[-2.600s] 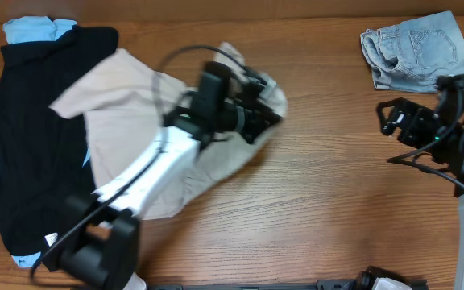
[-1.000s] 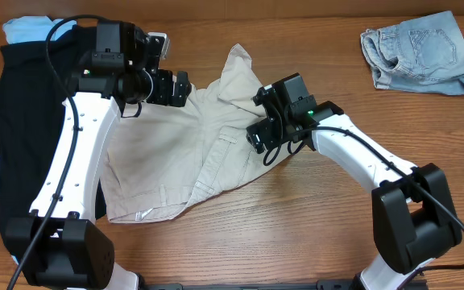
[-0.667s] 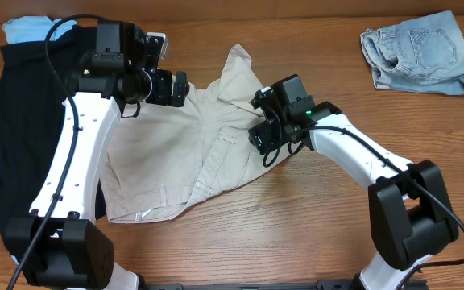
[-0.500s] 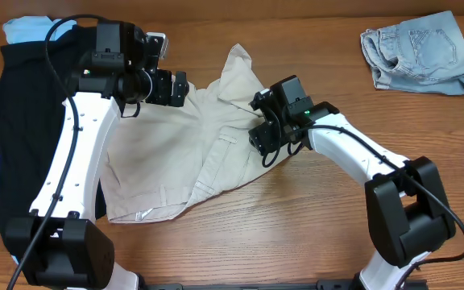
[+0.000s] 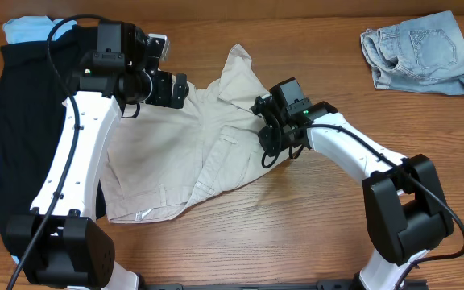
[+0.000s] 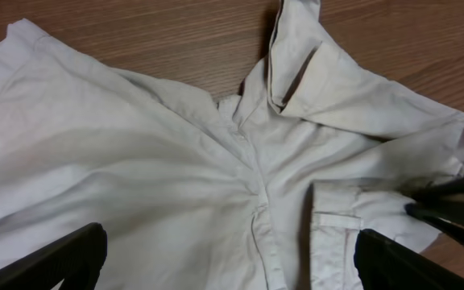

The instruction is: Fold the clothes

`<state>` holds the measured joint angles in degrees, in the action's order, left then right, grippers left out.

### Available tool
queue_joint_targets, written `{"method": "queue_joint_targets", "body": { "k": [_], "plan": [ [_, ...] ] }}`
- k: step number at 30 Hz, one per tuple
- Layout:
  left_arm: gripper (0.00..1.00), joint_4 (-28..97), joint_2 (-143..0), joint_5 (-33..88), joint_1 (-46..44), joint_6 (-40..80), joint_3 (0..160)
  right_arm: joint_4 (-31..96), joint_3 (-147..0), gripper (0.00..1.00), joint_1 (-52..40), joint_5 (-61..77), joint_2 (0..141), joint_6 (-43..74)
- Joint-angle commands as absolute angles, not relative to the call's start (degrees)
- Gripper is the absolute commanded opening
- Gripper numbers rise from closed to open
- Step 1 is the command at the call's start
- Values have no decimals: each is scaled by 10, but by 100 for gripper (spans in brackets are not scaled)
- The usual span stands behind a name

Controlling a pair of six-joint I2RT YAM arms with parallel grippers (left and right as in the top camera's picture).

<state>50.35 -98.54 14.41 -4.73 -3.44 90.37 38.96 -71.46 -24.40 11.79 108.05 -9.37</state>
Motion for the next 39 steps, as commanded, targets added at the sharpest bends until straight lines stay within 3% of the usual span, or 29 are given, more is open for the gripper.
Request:
{"method": "queue_joint_targets", "body": {
  "k": [1, 11, 17, 19, 25, 32, 36, 39],
  "plan": [
    [100, 507, -991, 131, -45, -48, 910, 429, -746, 14, -244, 143, 1029, -66],
    [100, 507, -991, 131, -45, -48, 910, 691, -765, 7, -249, 179, 910, -19],
    [100, 503, -991, 131, -45, -48, 910, 741, -679, 8, -284, 181, 910, 56],
    [100, 503, -991, 131, -45, -48, 910, 748, -648, 21, -284, 181, 910, 113],
    [100, 500, -991, 131, -45, -48, 910, 731, -631, 26, -276, 184, 907, 149],
    [100, 499, -991, 131, -45, -48, 910, 716, -701, 41, -277, 215, 894, 85],
    [100, 493, -991, 131, -45, -48, 910, 611, -712, 59, -276, 173, 897, 85],
    [100, 488, -991, 131, -45, -48, 910, 525, -712, 67, -276, 109, 911, 51]
  ]
}}
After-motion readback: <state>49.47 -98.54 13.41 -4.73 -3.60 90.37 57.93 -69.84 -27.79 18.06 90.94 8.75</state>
